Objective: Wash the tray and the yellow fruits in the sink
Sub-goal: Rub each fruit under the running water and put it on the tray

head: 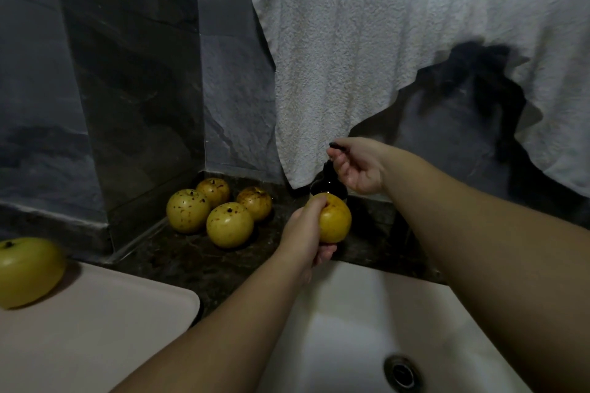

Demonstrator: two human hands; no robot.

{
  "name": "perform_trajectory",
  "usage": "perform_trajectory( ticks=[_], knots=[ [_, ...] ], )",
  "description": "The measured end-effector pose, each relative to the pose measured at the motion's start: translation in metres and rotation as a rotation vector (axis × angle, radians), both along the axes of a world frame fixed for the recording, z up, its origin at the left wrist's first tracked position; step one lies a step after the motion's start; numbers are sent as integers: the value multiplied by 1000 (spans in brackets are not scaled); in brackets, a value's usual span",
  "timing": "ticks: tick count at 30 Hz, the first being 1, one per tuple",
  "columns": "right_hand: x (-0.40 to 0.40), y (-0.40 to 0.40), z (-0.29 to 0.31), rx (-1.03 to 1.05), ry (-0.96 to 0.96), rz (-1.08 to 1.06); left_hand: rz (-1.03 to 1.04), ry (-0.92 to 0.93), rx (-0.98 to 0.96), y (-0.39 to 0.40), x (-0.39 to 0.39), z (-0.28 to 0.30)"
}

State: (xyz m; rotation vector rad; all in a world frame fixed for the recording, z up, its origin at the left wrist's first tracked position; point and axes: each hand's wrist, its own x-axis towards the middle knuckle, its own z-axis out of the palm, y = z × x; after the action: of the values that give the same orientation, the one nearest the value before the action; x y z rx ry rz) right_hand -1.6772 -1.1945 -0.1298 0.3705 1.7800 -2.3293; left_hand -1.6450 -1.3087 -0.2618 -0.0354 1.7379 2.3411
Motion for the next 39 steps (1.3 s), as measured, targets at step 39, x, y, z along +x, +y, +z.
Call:
perform_trajectory(
  ticks=[39],
  knots=[
    [165, 104, -169, 839, 424, -311, -445, -338, -42, 105, 103, -37]
  ],
)
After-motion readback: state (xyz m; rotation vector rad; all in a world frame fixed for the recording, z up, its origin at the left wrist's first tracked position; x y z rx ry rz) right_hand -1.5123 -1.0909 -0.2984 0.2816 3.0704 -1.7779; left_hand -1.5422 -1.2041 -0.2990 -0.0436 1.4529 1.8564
